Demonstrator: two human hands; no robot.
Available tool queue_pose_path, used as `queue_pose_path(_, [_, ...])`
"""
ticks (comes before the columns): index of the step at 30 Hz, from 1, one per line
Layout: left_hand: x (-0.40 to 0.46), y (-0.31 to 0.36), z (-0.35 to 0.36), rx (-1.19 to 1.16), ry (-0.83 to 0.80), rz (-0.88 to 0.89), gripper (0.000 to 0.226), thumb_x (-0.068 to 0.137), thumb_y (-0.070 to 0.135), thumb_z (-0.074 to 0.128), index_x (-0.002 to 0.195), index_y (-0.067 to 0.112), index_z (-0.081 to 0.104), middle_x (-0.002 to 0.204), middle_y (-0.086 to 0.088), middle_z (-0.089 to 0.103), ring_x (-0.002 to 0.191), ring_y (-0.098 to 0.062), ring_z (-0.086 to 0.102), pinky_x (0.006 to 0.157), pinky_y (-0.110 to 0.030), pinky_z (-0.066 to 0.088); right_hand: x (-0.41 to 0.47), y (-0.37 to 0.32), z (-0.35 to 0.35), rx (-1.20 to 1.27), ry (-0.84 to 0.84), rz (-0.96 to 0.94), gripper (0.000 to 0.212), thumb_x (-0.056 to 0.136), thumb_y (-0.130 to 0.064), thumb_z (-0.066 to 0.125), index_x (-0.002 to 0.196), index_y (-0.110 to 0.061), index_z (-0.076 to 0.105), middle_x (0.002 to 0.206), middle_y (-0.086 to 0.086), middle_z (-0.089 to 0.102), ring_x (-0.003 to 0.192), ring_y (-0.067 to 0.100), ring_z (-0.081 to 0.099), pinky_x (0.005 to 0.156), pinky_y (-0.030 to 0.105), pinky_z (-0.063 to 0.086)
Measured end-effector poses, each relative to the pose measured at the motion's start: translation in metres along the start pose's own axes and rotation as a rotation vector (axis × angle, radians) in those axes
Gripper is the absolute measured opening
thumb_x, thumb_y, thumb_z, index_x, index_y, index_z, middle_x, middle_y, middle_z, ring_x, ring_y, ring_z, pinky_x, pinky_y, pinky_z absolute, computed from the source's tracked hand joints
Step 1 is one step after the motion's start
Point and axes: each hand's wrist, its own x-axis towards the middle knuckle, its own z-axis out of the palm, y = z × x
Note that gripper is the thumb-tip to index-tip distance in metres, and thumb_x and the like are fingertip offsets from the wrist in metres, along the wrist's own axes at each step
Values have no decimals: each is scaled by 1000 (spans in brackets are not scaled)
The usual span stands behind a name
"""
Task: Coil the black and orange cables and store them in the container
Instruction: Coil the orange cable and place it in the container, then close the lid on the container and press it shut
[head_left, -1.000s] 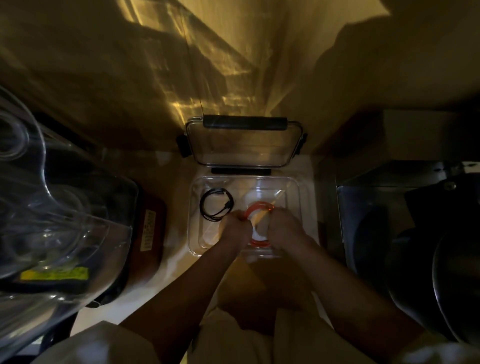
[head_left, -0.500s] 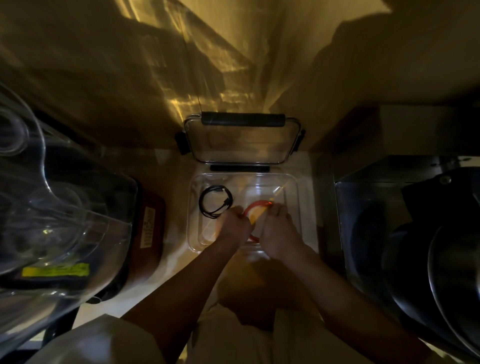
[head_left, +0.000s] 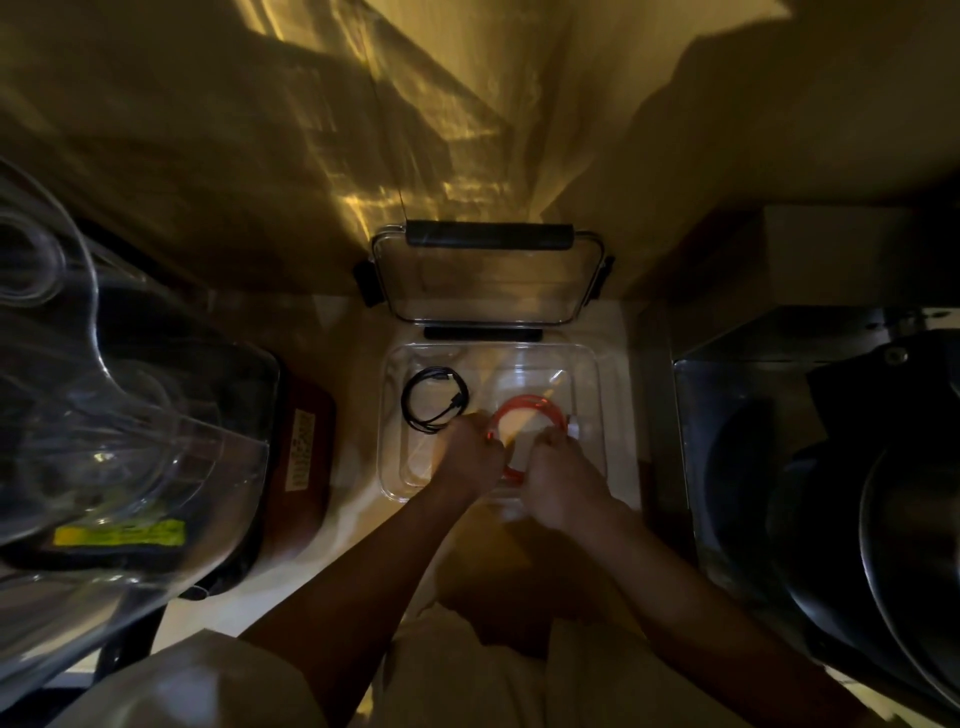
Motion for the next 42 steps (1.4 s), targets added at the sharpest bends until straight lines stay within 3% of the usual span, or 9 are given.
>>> queue_pose_path(5, [-6,-1,-5,148,-41,140,21,83,11,58,100,8,71,100,-13,72,93,-30,68,72,-30,49,-2,5,1,-103,0,-53,64,95,-34,52,146,1,35,157,20,22,145,36,19,116,46,28])
queue_pose_path(9, [-10,-5,-9,253,-53,216,38,92,18,56,130,12,61,131,-10,58,116,-27,60,96,-30,45,-5,6,1,-76,103,-82,64,100,-41,38,152,-6,22,163,13,10,150,32,8,118,46,23])
queue_pose_path(11, [-13,-7,-12,289,-45,295,40,93,21,56,132,11,59,133,-9,55,119,-26,56,97,-29,42,-6,8,3,-92,150,-102,63,102,-43,31,154,-11,17,165,11,5,152,29,3,120,45,18])
queue_pose_path(15, [-20,-9,-17,349,-18,427,39,94,24,53,131,12,58,132,-10,54,120,-29,55,98,-38,47,-12,11,2,-134,260,-173,62,101,-46,28,154,-15,18,165,11,8,152,28,5,121,44,12])
queue_pose_path(20, [-27,-5,-37,419,138,557,40,91,23,56,129,12,61,131,-11,59,120,-31,56,99,-41,49,-20,13,-15,-50,426,-265,56,97,-36,39,148,-13,36,161,12,24,149,26,19,121,40,21])
queue_pose_path(25, [-15,5,-69,304,337,508,32,89,16,58,120,14,65,125,-7,60,114,-27,58,91,-38,52,-16,14,-50,169,620,-304,48,92,-21,53,138,-10,49,148,13,42,138,28,39,111,41,37])
queue_pose_path(32, [10,19,-103,216,516,471,36,88,13,59,124,8,61,122,-13,60,106,-29,60,85,-39,53,13,15,-94,274,712,-294,47,85,-10,55,131,-6,53,134,17,52,124,32,49,102,37,43])
queue_pose_path(39, [42,27,-119,107,442,84,60,88,24,63,141,14,37,129,-13,58,106,-33,62,83,-42,54,51,19,-109,528,680,-167,57,84,-10,64,138,-9,45,135,13,53,122,26,51,85,14,31])
queue_pose_path(42, [53,35,-125,-71,447,72,55,90,23,62,137,13,36,109,-1,54,85,-15,53,63,-24,43,68,18,-111,585,656,-157,57,83,-12,65,137,-9,46,135,12,55,125,27,52,97,22,37])
